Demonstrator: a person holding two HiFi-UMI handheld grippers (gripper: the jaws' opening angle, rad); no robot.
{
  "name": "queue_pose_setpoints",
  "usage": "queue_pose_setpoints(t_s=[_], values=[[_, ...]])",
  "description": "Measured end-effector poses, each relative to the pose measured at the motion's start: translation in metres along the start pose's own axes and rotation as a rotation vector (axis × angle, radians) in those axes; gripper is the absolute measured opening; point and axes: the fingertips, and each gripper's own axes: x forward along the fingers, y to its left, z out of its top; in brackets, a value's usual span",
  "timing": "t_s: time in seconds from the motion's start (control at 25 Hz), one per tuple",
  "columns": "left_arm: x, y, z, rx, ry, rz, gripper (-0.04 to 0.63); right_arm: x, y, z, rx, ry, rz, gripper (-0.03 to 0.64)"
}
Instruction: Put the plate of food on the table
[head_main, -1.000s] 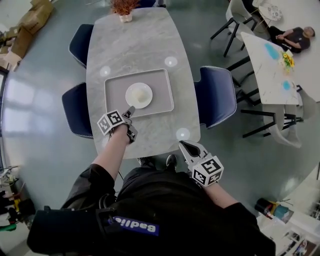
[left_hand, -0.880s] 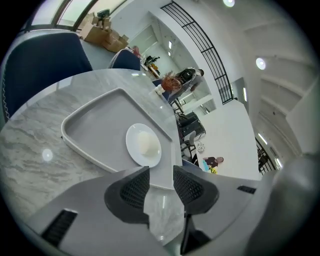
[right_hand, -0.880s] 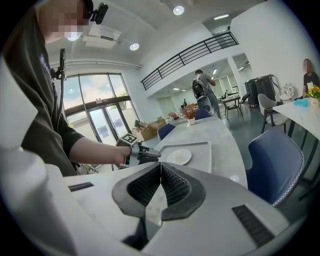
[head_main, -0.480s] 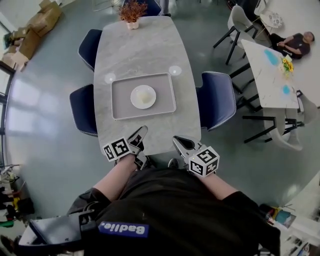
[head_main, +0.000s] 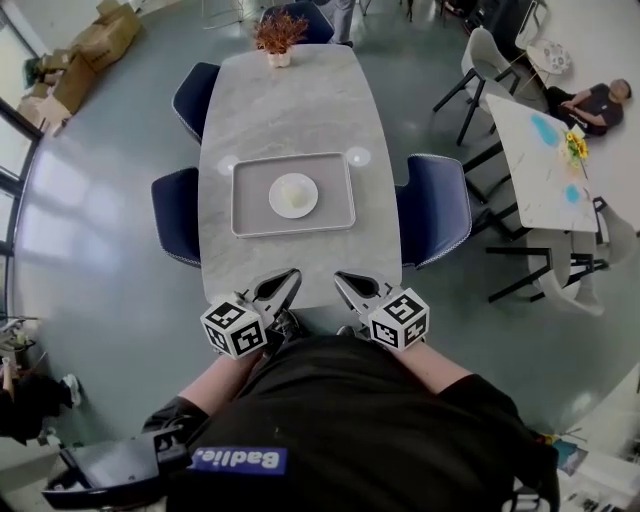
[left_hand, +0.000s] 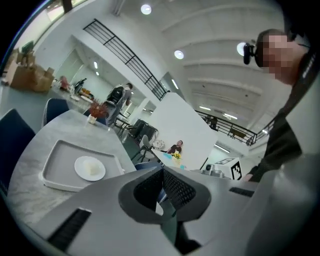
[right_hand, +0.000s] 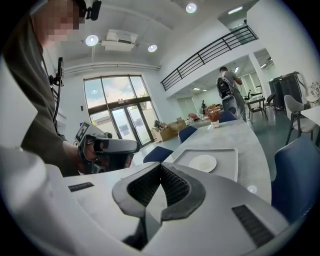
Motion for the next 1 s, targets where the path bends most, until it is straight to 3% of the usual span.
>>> queue_pose_setpoints(t_s=[0.16,0.28,0.56,1.0], values=[[-0.002,-0.027,-0.002,0.175,0.017,-0.065,0.009,0.009,0.013,0.003,-0.044,0.005,0.052,0.011],[-0.004,-0.039,-0.011,0.247,0.036,-0.097,0.009,0.011,0.023,0.006,-0.080,-0.005,0.086,0.011],[-0.003,-0.036,-0.022,0.252,0.039,-0.134,0.009,0.019,0.033,0.005,-0.132,-0.004,0.136,0.011],[-0.001,-0.029,-0.027,0.235,0.054,-0.116,0.008,0.021,0.032,0.004,-0.131,-0.003,0.137,0.011]])
